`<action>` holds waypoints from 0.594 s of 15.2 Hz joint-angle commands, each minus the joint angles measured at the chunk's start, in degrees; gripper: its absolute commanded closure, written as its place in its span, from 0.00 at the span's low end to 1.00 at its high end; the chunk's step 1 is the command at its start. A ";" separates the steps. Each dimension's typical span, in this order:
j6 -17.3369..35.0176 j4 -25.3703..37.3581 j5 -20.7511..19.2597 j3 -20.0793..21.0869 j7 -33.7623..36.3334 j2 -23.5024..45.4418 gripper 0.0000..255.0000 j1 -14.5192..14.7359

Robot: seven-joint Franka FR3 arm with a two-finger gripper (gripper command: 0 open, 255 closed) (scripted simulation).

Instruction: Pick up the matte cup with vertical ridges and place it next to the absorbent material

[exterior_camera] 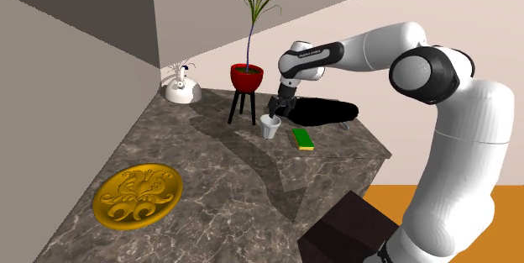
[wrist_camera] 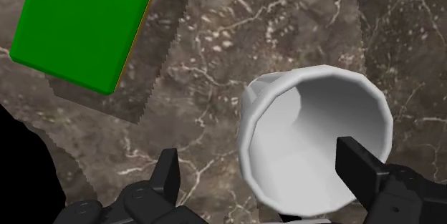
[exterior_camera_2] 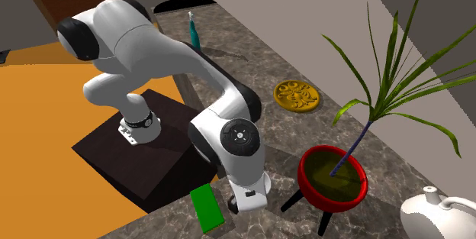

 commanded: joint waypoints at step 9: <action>-4.43 2.76 -0.21 -0.15 0.28 -1.64 0.00 -0.23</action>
